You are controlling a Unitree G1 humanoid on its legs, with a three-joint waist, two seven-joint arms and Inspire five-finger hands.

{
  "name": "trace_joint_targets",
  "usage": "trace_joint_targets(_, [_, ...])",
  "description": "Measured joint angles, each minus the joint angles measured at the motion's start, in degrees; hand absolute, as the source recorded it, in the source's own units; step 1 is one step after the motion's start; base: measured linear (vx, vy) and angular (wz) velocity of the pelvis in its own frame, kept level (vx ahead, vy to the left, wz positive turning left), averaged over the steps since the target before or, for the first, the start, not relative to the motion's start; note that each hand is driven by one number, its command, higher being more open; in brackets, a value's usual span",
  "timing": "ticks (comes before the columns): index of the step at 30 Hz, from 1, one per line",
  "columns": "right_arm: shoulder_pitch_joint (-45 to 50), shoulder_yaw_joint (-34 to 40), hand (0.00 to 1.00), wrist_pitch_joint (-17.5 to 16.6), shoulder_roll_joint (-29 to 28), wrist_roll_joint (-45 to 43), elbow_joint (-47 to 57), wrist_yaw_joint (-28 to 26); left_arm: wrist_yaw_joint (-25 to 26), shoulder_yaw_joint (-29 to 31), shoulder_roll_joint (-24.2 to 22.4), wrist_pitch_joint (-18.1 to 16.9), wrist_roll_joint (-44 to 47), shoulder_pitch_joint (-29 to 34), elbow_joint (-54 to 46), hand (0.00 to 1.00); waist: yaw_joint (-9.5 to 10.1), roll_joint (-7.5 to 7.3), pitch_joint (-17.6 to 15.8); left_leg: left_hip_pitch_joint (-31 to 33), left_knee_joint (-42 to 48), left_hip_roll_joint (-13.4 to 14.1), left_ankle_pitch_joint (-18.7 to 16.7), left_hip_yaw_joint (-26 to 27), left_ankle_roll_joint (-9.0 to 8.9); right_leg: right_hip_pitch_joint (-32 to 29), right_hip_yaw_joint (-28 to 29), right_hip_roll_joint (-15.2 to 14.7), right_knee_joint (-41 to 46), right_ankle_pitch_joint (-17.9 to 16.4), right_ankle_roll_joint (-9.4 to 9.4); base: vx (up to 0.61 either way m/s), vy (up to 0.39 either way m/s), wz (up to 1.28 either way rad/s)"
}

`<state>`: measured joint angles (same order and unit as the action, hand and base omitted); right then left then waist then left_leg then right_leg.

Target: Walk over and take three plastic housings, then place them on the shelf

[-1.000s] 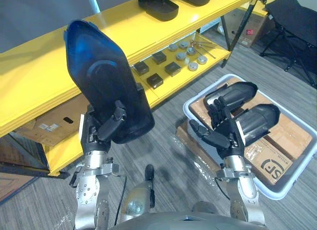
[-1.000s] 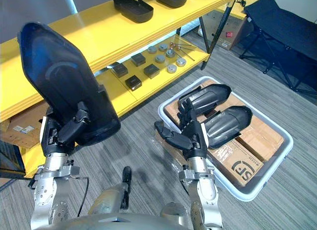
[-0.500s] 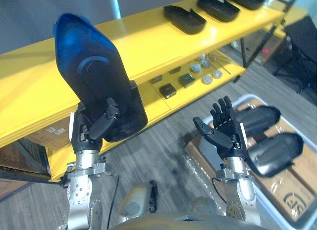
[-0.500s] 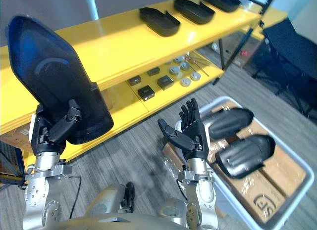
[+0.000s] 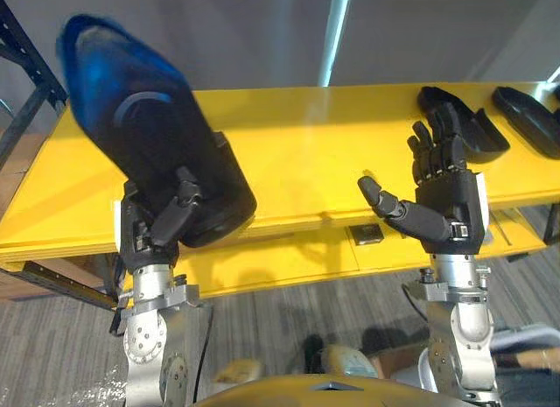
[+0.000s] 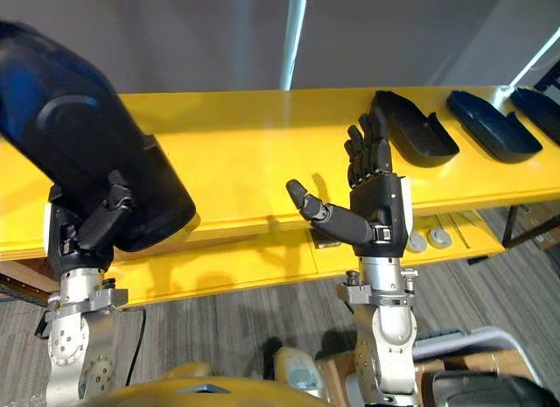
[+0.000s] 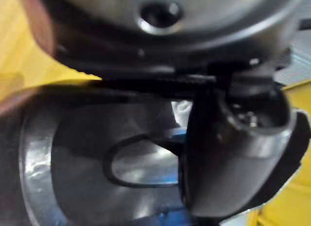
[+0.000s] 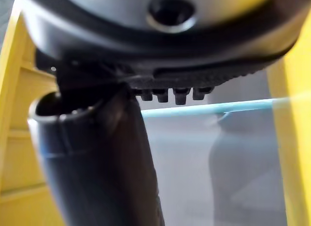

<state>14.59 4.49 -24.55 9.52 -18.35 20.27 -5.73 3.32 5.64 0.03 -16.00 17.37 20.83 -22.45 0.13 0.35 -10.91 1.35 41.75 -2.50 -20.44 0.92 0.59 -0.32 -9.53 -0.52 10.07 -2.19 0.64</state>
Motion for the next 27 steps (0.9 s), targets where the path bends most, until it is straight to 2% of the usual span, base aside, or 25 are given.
trace_joint_targets(1, [-0.57, 1.64, 1.0, 0.0, -0.53, 0.01, -0.12, 0.18, -0.17, 0.21, 0.58, -0.1, -0.03, -0.3, 0.0, 0.0, 0.52, -0.43, -0.14, 1.62, 0.58, 2.12, -1.56, 2.49, 0.98, 1.68, 0.1, -0.18, -1.22, -0.29, 0.48, 0.26, -0.024, 0.29])
trace_joint_targets(2, [-1.11, 2.85, 1.0, -0.03, -0.73, 0.02, -0.12, 0.31, -0.3, 0.38, 0.7, -0.09, -0.03, -0.53, 0.0, 0.0, 0.54, -0.64, -0.13, 2.79, -0.03, 3.46, -1.91, 3.72, 0.77, 2.35, 0.07, -0.52, -1.79, -0.29, 0.48, 0.24, 0.004, 0.14])
trace_joint_targets(3, [-2.92, 6.4, 1.0, -0.75, -0.76, 0.07, -0.14, 1.5, -0.61, 0.17, 0.68, -0.13, -0.08, -2.16, 0.12, 0.0, 0.03, -0.38, -0.12, 5.44, -5.98, 7.42, -1.71, 5.82, -0.71, 3.04, -0.96, -2.45, -1.86, -0.43, -0.8, 0.18, 0.044, 0.22])
trace_joint_targets(4, [-3.26, 7.73, 1.0, -1.03, -0.74, 0.12, -0.14, 2.07, -0.93, 0.07, 0.69, -0.17, -0.13, -3.26, 0.5, 0.0, -0.42, -0.12, -0.12, 5.65, -9.87, 8.54, -0.59, 6.13, -1.73, 3.17, -1.37, -3.12, -1.32, -0.91, -1.51, 0.18, 0.131, 0.22])
trace_joint_targets(5, [-3.49, 9.91, 1.0, -1.26, -0.55, 0.26, -0.06, 2.88, -1.21, -0.32, 0.79, -0.19, -0.17, -5.26, 1.26, 0.0, -0.82, 0.76, -0.2, 4.98, -15.93, 10.28, 5.81, 7.37, -3.22, 3.29, -1.35, -3.79, -0.31, -1.76, -2.74, 0.13, 0.234, 0.11])
trace_joint_targets(6, [-3.54, 11.77, 1.0, -1.19, -0.75, 1.28, -0.18, 4.35, -2.11, -0.72, 1.01, -0.31, -0.15, -7.39, 2.6, 0.0, -1.38, 0.76, -0.16, 2.84, -19.01, 8.82, 9.08, 9.1, -2.39, 3.17, -0.53, -5.89, 1.18, -2.75, -3.84, 0.12, 0.276, 0.04])
trace_joint_targets(8, [-3.69, 13.41, 1.0, -1.19, -0.77, 1.95, 0.44, 5.51, -3.23, -0.97, 2.25, -0.36, -0.17, -8.99, 2.59, 0.0, -3.23, 0.32, 0.31, 1.19, -23.69, 5.76, 10.65, 10.67, -0.75, 2.45, 1.15, -8.48, 0.87, -2.77, -3.84, 0.1, 0.251, -0.05])
trace_joint_targets(9, [-3.77, 14.14, 1.0, -1.19, -0.78, 2.39, 0.55, 5.94, -4.06, -0.9, 2.8, -0.35, -0.19, -9.59, 2.55, 0.0, -3.53, 0.28, 0.35, 1.11, -24.56, 5.05, 10.89, 11.28, -0.39, 2.38, 1.63, -8.88, 0.45, -2.69, -3.95, 0.1, 0.21, -0.17])
trace_joint_targets(10, [-3.69, 15.03, 1.0, -0.91, -0.92, 2.38, 0.58, 6.22, -5.88, -0.94, 3.89, -0.18, -0.74, -10.52, 2.51, 0.0, -3.82, 0.22, 0.37, 1.07, -25.01, 4.26, 11.07, 12.11, -0.07, 2.24, 2.09, -9.52, -0.92, -1.8, -5.31, 0.09, 0.157, -0.21])
trace_joint_targets(11, [-3.56, 15.77, 1.0, -0.28, -1.33, 2.38, 0.58, 6.25, -7.5, -1.38, 4.74, 0.28, -2.21, -11.13, 2.51, 0.0, -4.37, 0.14, 0.37, 1.09, -25.01, 3.84, 11.05, 12.45, 0.0, 2.7, 2.19, -9.91, -2.39, -0.83, -6.74, 0.09, 0.132, -0.18])
trace_joint_targets(12, [-3.56, 15.86, 1.0, 0.03, -1.64, 2.4, 0.59, 6.23, -8.55, -1.65, 5.1, 0.53, -2.52, -11.26, 2.51, 0.0, -4.76, 0.09, 0.4, 1.08, -25.01, 3.75, 11.03, 12.64, 0.01, 2.84, 2.24, -10.01, -2.79, -0.51, -6.99, 0.06, 0.09, -0.11])
trace_joint_targets(15, [-2.35, 16.27, 1.0, 0.76, -3.36, 4.54, 0.59, 5.73, -12.83, -5.53, 7.5, 3.72, -2.55, -11.8, 2.37, 0.0, -5.47, 0.01, 0.36, -0.64, -26.24, 3.91, 10.73, 14.38, -0.02, 3.17, 3.93, -9.81, -3.42, -0.04, -7.16, 0.03, 0.038, -0.26])
trace_joint_targets(18, [-1.27, 16.28, 1.0, 2.19, -3.34, 5.94, 0.62, 4.73, -14.17, -8.82, 8.24, 6.75, -2.65, -12.93, 2.34, 0.0, -6.7, -0.08, 0.39, -1.69, -26.93, 4.24, 10.29, 15.88, -0.08, 3.38, 5.65, -9.38, -4.22, 0.04, -7.25, -0.01, 0.002, -0.31])
trace_joint_targets(19, [-1.03, 16.36, 1.0, 2.43, -3.33, 6.23, 0.68, 4.57, -14.17, -9.62, 8.41, 7.85, -2.66, -13.56, 2.35, 0.0, -6.87, -0.05, 0.4, -1.89, -27.13, 4.3, 10.26, 16.39, -0.1, 3.32, 6.29, -9.32, -4.36, 0.11, -7.35, -0.04, 0.007, -0.41])
trace_joint_targets(21, [0.34, 16.44, 1.0, 3.93, -3.31, 6.27, 0.69, 3.37, -13.6, -12.17, 9.25, 12.06, -2.61, -16.63, 2.47, 0.0, -8.45, 0.15, 0.52, -2.16, -27.14, 4.87, 9.87, 18.26, -0.18, 2.92, 8.04, -8.89, -4.84, 0.56, -7.34, -0.06, 0.026, -0.4])
trace_joint_targets(23, [1.1, 16.57, 1.0, 4.96, -3.25, 6.26, 0.69, 2.11, -12.55, -13.49, 9.52, 14.33, -2.38, -19.96, 4.26, 0.0, -9.17, 0.19, 0.54, -2.8, -27.49, 5.3, 9.71, 20.13, -0.39, 2.4, 10.01, -8.26, -5.29, 1.18, -7.22, -0.05, 0.017, -0.53])
trace_joint_targets(25, [1.69, 16.84, 1.0, 5.25, -3.13, 6.05, 0.7, 0.44, -9.55, -14.29, 9.58, 16.51, -2.31, -24.17, 8.39, 0.0, -10.7, 0.32, 0.63, -3.62, -28.11, 5.39, 9.71, 21.58, -0.39, 2.14, 11.35, -8.11, -5.24, 1.34, -7.4, -0.04, 0.024, -0.47])
trace_joint_targets(27, [2.4, 16.86, 1.0, 5.43, -3.08, 4.22, 0.73, -2.18, -4.27, -13.82, 9.59, 18.13, -2.24, -29.74, 16.46, 0.0, -12.67, 0.97, 1.11, -4.08, -28.25, 5.8, 9.56, 23.87, -0.61, 1.24, 13.56, -7.62, -5.17, 1.67, -7.43, -0.02, 0.025, -0.49])
